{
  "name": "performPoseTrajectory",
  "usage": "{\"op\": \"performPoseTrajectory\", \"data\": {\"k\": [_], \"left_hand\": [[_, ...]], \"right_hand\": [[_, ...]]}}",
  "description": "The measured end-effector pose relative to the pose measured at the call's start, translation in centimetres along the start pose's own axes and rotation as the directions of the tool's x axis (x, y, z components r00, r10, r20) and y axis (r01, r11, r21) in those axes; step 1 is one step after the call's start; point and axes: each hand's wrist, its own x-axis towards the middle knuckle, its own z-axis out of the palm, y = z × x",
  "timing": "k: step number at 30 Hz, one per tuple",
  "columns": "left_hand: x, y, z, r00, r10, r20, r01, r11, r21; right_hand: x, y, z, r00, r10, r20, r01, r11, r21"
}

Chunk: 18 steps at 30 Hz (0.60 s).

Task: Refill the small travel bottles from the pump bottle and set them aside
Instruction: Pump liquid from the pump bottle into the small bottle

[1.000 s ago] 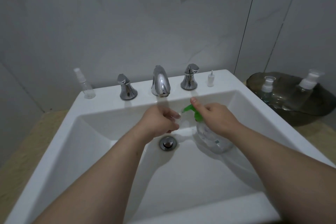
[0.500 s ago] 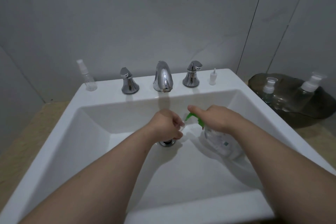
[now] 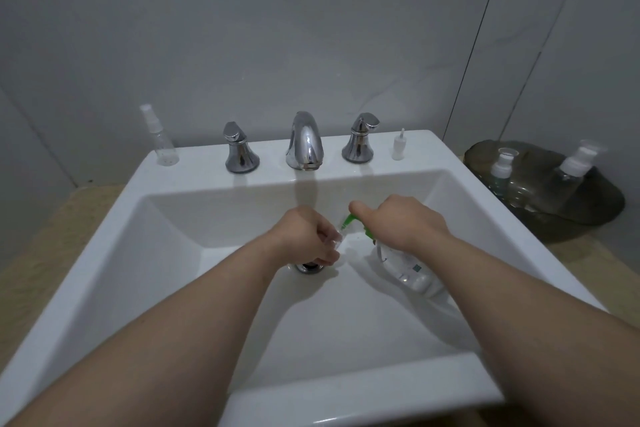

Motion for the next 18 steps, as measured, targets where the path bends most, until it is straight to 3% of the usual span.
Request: {"op": "performPoseTrajectory", "data": {"k": [18], "left_hand": [[0.24,-0.23,0.49,1.000,0.009,-0.004,-0.009,1.000,0.012]], "right_hand": [[0.40,0.20,0.13,0.999,-0.039,-0.030,0.041,0.997,0.064]]}}
